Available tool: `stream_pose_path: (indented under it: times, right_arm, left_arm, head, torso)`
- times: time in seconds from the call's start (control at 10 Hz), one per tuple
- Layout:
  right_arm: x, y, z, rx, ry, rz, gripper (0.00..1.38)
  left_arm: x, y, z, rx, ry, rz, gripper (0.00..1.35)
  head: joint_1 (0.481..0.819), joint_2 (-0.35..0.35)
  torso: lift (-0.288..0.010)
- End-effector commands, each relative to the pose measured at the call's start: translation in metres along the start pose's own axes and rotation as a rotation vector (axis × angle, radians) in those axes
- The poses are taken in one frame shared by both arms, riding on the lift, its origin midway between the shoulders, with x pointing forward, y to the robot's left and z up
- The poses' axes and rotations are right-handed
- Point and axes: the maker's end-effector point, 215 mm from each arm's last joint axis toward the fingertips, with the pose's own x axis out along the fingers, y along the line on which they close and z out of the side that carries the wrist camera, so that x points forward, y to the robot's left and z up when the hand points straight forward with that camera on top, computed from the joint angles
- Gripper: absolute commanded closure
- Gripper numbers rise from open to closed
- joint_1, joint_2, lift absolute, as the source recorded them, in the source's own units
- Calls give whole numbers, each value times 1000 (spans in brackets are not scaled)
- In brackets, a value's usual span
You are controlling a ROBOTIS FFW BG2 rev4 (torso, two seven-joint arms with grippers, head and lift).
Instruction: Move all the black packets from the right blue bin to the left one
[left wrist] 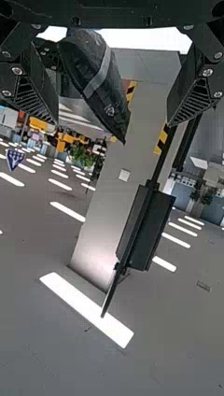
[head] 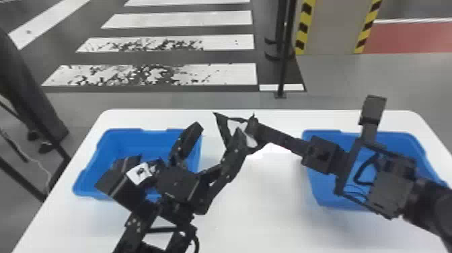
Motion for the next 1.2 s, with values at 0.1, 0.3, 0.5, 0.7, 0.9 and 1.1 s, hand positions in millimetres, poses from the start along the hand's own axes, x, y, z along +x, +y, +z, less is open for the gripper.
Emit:
stream_pose_path:
  times: [0.1, 0.3, 0.5, 0.7, 0.9, 1.1]
  right_arm:
    - [0, 2, 0, 7, -2, 8, 1133]
    - [0, 0, -1, 15, -2, 6, 1133]
    - [2, -2, 2, 15, -8, 5, 1133]
    - [6, 0, 6, 14, -19, 14, 1133]
    - [7, -1, 8, 20, -28, 18, 1133]
    - [9, 1, 16, 25, -63, 34, 1032]
  left_arm:
    - [0, 2, -2, -5, 8, 5, 206]
    - [0, 1, -12, -44, 35, 6, 1003]
    - [1, 1, -5, -6, 22, 0, 1222]
    - [-1, 8, 13, 19, -35, 18, 1222]
    - [-2, 9, 29, 60, -78, 25, 1222]
    - [-1, 10, 29, 63, -76, 29, 1222]
  head:
    - [695, 86]
    - [695, 85]
    - [695, 80]
    - [695, 82]
    - [695, 103]
    - [695, 110]
  torso:
    - [-140]
    - [-140]
    - [-140]
    - [-140]
    - [-140]
    - [-140]
